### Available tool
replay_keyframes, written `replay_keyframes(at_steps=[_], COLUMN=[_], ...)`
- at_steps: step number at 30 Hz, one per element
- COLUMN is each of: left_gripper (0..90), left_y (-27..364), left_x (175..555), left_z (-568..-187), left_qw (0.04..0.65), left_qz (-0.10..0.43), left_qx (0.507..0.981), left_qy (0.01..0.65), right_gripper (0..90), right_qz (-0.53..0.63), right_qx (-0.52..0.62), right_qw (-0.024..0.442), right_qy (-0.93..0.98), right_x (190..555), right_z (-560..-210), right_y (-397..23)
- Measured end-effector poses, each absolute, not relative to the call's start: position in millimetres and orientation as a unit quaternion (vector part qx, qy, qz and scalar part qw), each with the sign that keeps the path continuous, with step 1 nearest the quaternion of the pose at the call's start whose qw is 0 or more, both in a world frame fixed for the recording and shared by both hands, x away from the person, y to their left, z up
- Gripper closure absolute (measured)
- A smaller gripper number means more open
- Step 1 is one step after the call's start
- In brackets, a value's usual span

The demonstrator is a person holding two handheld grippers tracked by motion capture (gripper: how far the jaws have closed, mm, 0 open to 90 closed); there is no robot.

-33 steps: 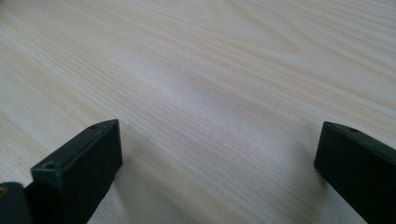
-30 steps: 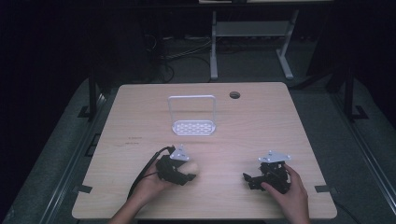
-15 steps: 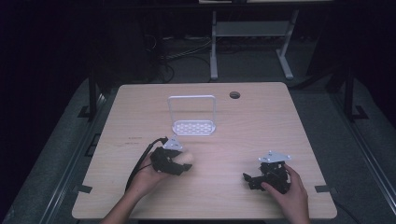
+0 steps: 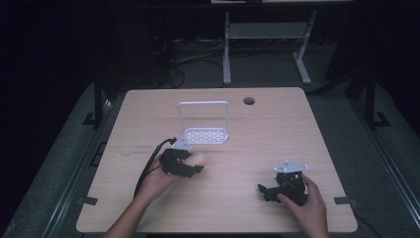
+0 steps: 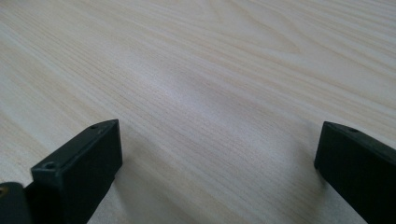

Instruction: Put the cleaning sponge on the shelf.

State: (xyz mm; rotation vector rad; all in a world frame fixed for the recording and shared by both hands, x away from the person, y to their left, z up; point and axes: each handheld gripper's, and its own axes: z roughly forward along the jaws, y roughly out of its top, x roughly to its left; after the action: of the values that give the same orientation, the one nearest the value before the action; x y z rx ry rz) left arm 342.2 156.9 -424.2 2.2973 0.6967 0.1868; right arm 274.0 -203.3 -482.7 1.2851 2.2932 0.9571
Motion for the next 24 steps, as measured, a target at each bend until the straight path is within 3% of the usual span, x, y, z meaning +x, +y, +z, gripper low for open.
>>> replay_keyframes(at_steps=[24], left_gripper=[41.4], left_y=[142.6], left_x=[373.5], left_z=[-417.6], left_qw=[0.351], left_qz=[0.087], left_qx=[0.889], left_qy=[0.28], right_gripper=[0.5], right_qz=[0.337], right_qx=[0.453], right_qw=[0.171], right_qy=[0.808], right_x=[274.0], right_z=[-482.6], right_y=[-203.3])
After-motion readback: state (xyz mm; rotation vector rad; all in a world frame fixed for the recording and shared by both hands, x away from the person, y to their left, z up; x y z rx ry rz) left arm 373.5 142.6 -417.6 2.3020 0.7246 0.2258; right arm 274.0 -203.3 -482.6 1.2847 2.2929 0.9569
